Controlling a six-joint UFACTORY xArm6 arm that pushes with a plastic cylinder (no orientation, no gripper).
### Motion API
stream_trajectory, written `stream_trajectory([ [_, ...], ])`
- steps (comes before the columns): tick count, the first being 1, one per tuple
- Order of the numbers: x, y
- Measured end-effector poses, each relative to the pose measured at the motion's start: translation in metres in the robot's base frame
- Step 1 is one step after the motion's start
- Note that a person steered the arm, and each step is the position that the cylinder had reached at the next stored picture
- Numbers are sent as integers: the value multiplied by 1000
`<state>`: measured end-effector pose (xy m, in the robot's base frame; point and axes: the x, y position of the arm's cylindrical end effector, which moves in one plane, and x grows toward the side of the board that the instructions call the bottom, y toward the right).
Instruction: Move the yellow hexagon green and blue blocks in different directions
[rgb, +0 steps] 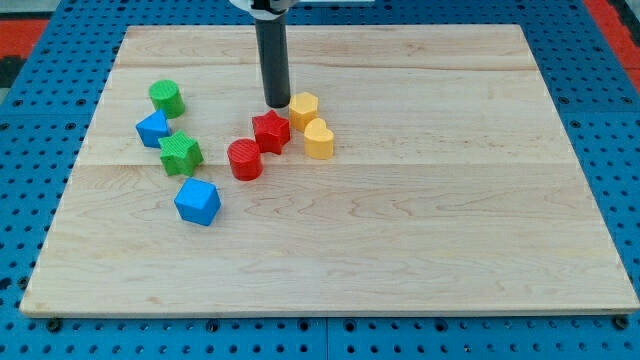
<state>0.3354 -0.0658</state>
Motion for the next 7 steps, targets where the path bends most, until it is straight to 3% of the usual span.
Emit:
stream_trajectory([
  [1,-40,-41],
  [3,3,-149],
  [5,99,-116],
  [7,163,-72],
])
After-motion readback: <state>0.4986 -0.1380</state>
